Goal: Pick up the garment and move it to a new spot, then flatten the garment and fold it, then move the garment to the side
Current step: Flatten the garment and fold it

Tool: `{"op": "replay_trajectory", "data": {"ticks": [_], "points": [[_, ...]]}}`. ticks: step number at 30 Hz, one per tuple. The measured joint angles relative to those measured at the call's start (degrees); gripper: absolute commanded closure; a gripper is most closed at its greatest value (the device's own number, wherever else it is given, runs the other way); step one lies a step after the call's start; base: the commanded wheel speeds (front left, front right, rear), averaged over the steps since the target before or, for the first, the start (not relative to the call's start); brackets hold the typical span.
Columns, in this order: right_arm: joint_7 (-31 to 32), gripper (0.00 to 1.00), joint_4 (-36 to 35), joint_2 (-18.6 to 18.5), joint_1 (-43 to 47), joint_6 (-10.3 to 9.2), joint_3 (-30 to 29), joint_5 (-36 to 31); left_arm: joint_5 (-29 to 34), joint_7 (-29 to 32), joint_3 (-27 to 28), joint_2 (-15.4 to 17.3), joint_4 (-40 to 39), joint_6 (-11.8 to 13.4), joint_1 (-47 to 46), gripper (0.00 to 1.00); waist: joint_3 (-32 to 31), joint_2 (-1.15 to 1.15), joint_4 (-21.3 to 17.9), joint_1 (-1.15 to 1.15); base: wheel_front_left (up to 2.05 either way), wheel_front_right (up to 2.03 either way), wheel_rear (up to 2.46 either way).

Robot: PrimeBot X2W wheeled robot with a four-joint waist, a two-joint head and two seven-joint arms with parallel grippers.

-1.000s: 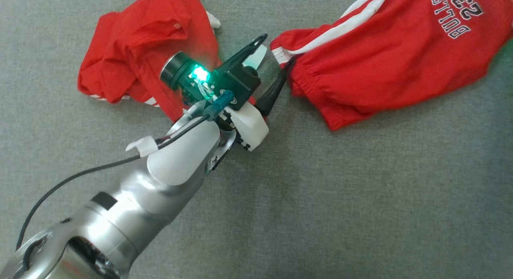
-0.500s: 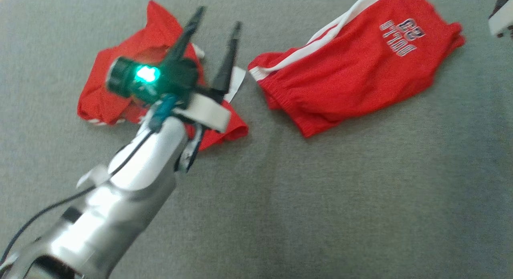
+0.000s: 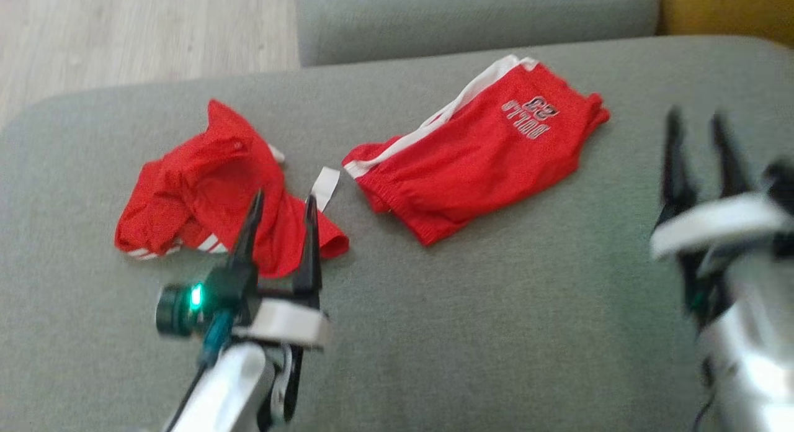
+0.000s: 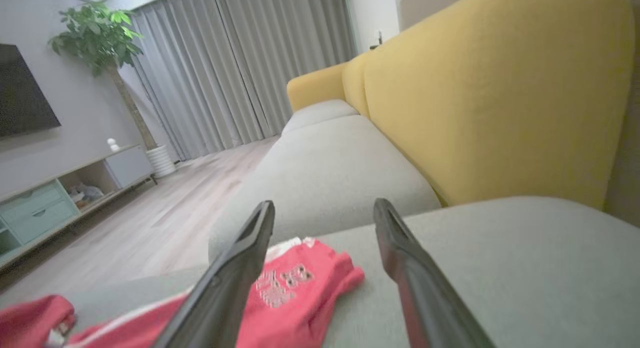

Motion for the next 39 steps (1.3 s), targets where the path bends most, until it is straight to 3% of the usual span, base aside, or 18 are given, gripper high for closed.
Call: {"op": "replay_trajectory", "data": {"ticks": [5,8,19,24,29,34,39], "points": [[0.0,0.0,-4.6,8.4,13.4,0.0,-5.5,-8.2,0.6,0.0,3.9,-2.7,-0.8,-1.8,7.9,0.0,-2.7,0.0,-1.4,0.01,0.0,0.0,0.0],[0.0,0.0,-7.5,10.3,18.0,0.0,-7.4,-11.3,2.4,0.0,6.1,-3.6,-0.7,-3.1,10.2,0.0,-3.2,0.0,-1.7,0.01,0.0,0.0,0.0],[5.4,0.0,-17.4,11.0,18.0,0.0,-10.6,-16.4,8.7,0.0,9.9,-6.5,-0.6,-7.2,9.9,0.0,0.2,0.0,-0.4,0.02,0.0,0.0,0.0],[11.5,0.0,-18.3,7.9,10.1,0.0,-11.8,-19.0,11.0,0.0,9.1,-7.1,0.5,-9.7,5.5,0.0,4.3,0.0,1.0,0.03,0.0,0.0,0.0],[18.7,0.0,-12.6,3.9,-1.4,0.0,-14.9,-19.3,12.0,0.0,9.0,-8.4,0.5,-10.2,1.1,0.0,8.9,0.0,3.0,0.04,0.0,0.0,0.0],[25.0,0.0,-0.9,0.7,-11.1,0.0,-18.0,-19.3,12.8,0.0,8.6,-9.2,0.4,-10.7,-1.3,0.0,12.9,0.0,5.5,0.04,0.0,0.0,0.0],[29.9,0.0,9.7,-1.0,-17.3,0.0,-17.6,-18.6,12.9,0.0,7.7,-9.9,0.4,-11.2,-2.5,0.0,15.5,0.0,8.2,0.04,0.0,0.0,0.0]]}}
